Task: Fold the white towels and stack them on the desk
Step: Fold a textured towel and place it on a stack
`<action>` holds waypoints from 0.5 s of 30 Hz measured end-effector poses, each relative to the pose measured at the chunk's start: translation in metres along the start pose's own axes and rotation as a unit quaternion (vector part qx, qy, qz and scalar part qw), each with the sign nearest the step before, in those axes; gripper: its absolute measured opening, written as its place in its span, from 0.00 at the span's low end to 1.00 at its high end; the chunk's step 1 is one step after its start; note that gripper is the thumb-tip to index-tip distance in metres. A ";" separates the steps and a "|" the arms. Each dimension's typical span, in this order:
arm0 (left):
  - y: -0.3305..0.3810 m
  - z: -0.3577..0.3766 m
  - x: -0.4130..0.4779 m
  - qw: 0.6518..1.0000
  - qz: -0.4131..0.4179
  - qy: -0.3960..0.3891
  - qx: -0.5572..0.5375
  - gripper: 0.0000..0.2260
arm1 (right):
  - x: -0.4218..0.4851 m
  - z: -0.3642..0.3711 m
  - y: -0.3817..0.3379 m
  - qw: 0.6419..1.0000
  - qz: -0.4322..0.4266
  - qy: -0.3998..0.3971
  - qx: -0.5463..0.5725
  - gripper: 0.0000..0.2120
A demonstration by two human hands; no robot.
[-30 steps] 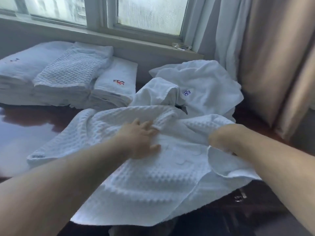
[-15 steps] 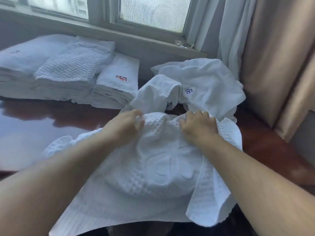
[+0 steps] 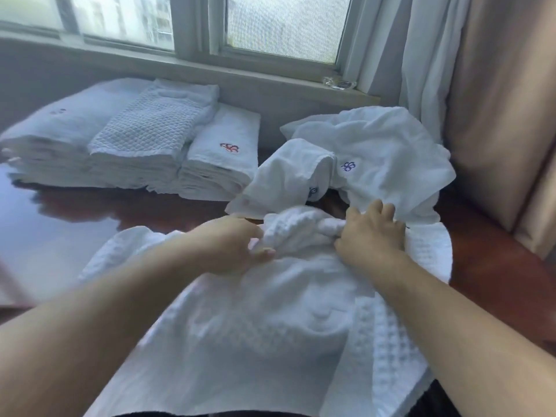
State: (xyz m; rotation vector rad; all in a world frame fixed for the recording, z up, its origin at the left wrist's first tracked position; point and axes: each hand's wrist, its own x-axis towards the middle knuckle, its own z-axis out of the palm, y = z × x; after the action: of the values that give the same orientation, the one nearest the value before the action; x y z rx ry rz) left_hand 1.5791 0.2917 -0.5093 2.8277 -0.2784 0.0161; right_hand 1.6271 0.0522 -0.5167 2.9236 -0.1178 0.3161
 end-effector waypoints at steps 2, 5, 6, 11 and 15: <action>-0.020 -0.007 0.000 0.997 -0.018 -0.005 -0.074 0.09 | -0.005 0.007 -0.003 0.998 -0.054 0.034 -0.026 0.17; -0.039 -0.015 -0.003 0.995 -0.057 -0.064 0.053 0.23 | -0.008 0.009 -0.011 0.992 -0.116 0.019 0.045 0.21; -0.040 -0.013 -0.004 0.991 -0.067 -0.102 0.059 0.23 | -0.008 0.008 -0.013 0.991 -0.120 -0.001 0.063 0.23; -0.034 -0.019 -0.007 0.987 -0.077 0.066 0.127 0.07 | -0.003 0.009 -0.019 0.993 -0.107 0.040 0.025 0.11; -0.045 -0.051 -0.007 0.888 -0.101 0.415 0.168 0.09 | 0.000 0.001 -0.018 0.977 -0.045 0.169 0.125 0.12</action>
State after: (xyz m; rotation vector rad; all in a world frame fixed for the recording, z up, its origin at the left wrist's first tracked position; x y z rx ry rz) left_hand 1.5819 0.3507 -0.4739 2.8330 0.2398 1.2964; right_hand 1.6293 0.0700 -0.5210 3.0512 0.1134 0.8616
